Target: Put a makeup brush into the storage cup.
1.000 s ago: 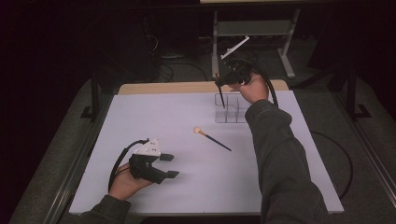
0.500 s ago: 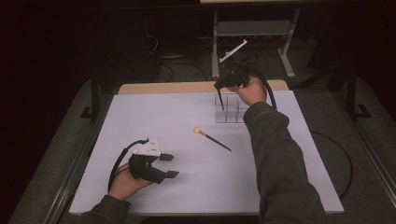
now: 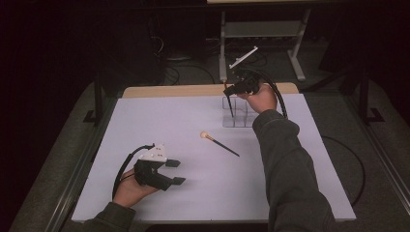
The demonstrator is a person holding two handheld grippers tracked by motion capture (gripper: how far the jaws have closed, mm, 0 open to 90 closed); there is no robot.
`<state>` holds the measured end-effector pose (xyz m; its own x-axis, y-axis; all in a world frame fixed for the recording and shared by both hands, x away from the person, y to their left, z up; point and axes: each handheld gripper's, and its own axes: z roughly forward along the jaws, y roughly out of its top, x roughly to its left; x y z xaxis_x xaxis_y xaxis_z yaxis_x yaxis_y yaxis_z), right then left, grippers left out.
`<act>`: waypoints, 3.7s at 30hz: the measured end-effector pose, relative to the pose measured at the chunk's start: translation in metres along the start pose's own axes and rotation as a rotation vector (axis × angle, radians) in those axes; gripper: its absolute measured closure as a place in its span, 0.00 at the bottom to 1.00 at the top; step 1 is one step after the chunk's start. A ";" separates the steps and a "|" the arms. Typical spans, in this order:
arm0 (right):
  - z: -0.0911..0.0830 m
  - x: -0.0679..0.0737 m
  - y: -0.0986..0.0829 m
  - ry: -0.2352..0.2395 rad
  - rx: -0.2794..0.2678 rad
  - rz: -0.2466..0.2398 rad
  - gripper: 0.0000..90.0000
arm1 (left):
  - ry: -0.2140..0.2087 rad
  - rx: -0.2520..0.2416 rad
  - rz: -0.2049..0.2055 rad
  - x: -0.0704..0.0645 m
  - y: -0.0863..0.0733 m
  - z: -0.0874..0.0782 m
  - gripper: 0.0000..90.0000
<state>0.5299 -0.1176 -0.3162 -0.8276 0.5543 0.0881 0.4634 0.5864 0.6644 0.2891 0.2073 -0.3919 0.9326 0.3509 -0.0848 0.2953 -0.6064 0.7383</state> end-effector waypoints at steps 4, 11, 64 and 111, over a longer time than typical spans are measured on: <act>0.003 0.001 -0.004 0.007 0.008 0.024 0.92 | 0.001 0.000 0.005 0.001 0.000 0.000 0.40; 0.007 0.000 -0.008 0.012 0.012 0.026 0.92 | -0.001 0.001 -0.003 0.002 -0.001 0.000 0.40; -0.020 0.021 -0.038 0.044 -0.052 0.062 0.69 | 0.008 -0.011 -0.020 0.003 -0.001 -0.003 0.39; -0.043 0.057 -0.056 0.042 -0.075 0.007 0.55 | 0.032 -0.013 -0.017 0.008 -0.004 -0.008 0.37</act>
<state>0.4432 -0.1439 -0.3168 -0.8376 0.5324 0.1227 0.4457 0.5358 0.7171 0.2936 0.2186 -0.3899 0.9204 0.3834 -0.0762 0.3080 -0.5913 0.7453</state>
